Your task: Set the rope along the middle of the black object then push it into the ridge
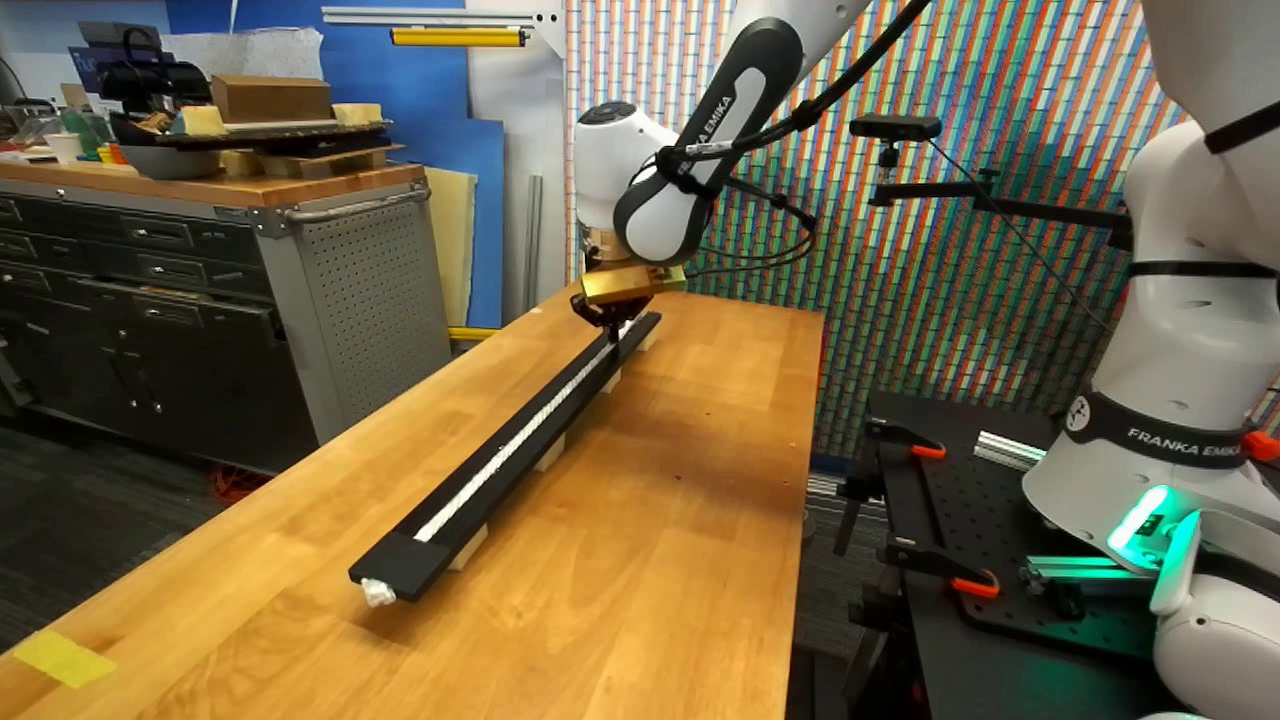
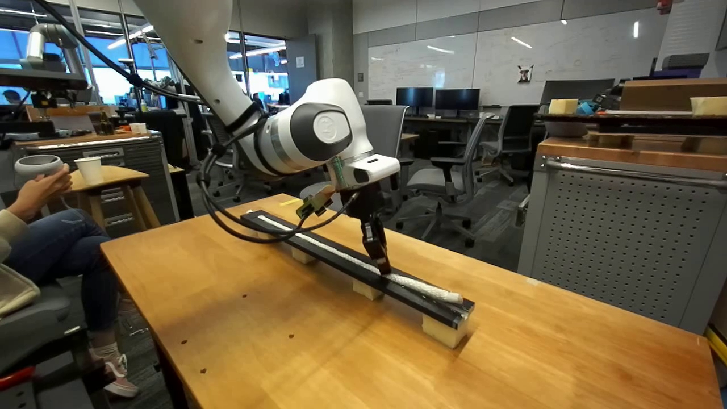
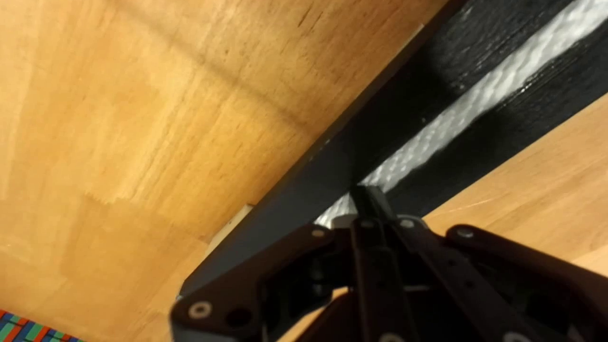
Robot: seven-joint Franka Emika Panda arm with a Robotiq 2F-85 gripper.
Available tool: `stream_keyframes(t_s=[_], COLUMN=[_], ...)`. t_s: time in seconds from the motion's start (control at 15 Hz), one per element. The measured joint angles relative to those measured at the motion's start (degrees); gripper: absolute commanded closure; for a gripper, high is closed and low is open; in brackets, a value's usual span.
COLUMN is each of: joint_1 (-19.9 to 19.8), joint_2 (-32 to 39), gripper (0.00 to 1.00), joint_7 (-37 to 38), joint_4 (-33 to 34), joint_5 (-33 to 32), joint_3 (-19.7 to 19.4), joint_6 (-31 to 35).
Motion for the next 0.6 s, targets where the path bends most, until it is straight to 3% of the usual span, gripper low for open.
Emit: stream_keyframes(t_s=[0.6], joint_1=[-0.01], joint_2=[-0.08], gripper=[1.0], joint_7=[1.68], joint_4=[0.62], joint_5=[0.0], joint_3=[-0.16], joint_6=[0.48])
